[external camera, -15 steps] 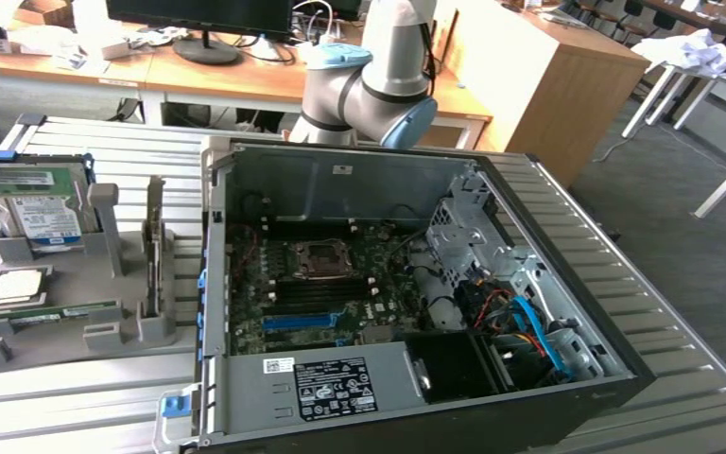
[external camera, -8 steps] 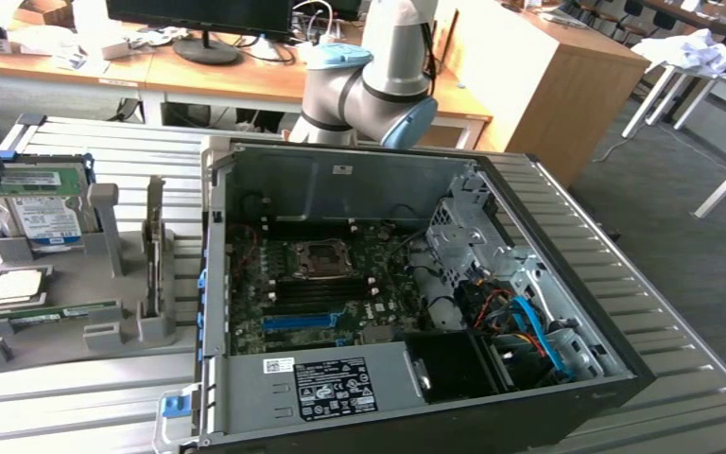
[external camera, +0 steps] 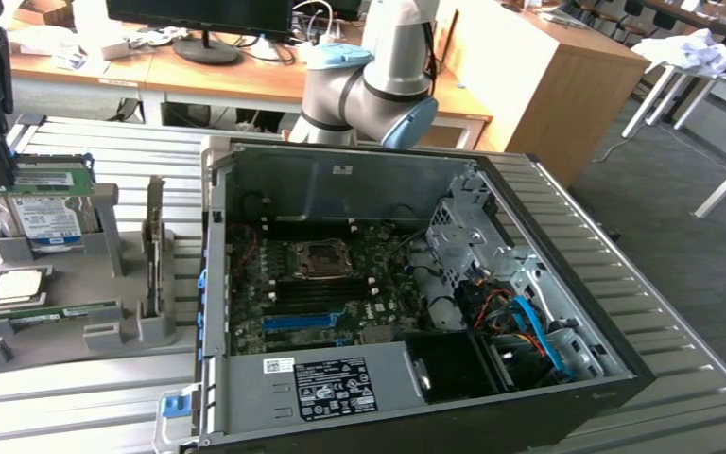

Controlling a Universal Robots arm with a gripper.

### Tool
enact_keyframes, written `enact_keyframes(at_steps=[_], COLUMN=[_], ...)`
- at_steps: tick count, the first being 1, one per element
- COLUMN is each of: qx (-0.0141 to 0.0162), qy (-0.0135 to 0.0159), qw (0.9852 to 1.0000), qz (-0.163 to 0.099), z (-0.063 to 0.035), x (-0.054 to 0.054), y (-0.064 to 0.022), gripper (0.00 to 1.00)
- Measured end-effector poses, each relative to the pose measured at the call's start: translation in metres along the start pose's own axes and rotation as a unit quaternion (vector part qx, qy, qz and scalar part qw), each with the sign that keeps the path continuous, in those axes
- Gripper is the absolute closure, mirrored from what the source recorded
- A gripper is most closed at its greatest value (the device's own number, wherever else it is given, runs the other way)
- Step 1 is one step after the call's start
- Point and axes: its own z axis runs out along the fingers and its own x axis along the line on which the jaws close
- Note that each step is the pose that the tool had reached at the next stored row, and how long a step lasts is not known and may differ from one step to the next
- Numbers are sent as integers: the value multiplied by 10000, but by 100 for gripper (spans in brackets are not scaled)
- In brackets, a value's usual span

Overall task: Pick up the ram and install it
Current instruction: 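Pick up the ram and move it above insertion slot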

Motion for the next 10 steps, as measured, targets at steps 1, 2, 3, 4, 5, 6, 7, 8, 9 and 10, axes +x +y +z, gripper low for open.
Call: enact_keyframes(at_steps=[1, 2, 3, 4, 5, 6, 7, 8, 9, 10], qx=[0, 0, 0, 0, 0, 0, 0, 0, 0, 0], qy=[0, 0, 0, 0, 0, 0, 0, 0, 0, 0], qw=[10000, 10000, 10000, 10000, 10000, 10000, 10000, 10000, 10000, 10000], qz=[0, 0, 0, 0, 0, 0, 0, 0, 0, 0], z=[0, 0, 0, 0, 0, 0, 0, -1, -1, 0], x=[0, 1, 2, 2, 3, 4, 4, 5, 5, 6], y=[-12, -23, -34, -45, -57, -69, -82, -93, -103, -113], gripper=[87, 87, 87, 87, 87, 87, 87, 87, 87, 87])
